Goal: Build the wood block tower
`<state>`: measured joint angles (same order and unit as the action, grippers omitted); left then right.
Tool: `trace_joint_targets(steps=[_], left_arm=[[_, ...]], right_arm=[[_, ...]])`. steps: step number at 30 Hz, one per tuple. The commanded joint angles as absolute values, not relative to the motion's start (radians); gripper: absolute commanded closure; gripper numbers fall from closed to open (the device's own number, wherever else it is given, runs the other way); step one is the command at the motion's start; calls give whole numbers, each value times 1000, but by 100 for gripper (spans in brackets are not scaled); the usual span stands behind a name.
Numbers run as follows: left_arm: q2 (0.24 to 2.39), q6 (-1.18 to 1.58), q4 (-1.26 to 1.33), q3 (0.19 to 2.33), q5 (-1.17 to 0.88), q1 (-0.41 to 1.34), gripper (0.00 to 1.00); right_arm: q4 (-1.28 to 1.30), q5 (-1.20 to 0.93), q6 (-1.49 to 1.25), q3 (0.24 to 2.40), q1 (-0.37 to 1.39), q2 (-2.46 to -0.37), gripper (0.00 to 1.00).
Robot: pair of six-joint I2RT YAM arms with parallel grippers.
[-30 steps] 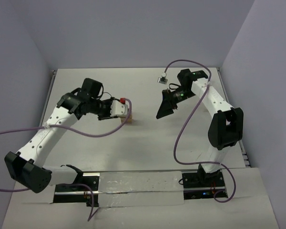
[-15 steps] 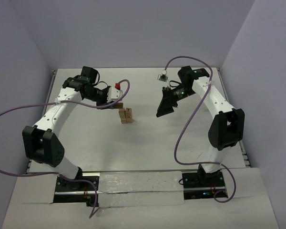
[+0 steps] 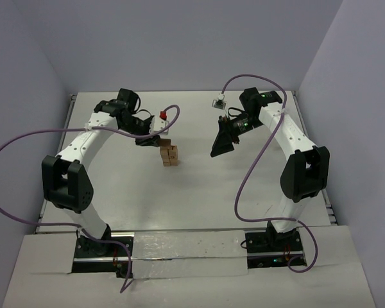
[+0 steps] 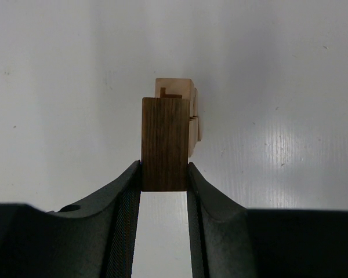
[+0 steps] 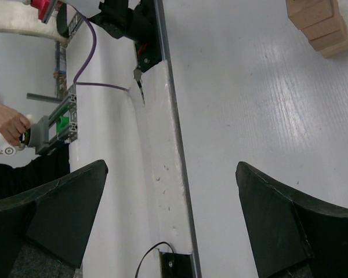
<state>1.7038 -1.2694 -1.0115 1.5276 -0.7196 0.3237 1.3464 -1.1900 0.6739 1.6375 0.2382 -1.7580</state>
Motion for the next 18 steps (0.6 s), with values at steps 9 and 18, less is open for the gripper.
trace_joint_targets(steps=[9,18], left_arm=[[1757,-1317,-1020,1597,-781,349,90],[1779,-1302,-1016,1600,-778,363,84]], right_arm=[[1442,-1195,690,1684,237,-1753,0],[1442,-1200,692,1681,238,-1753,0]])
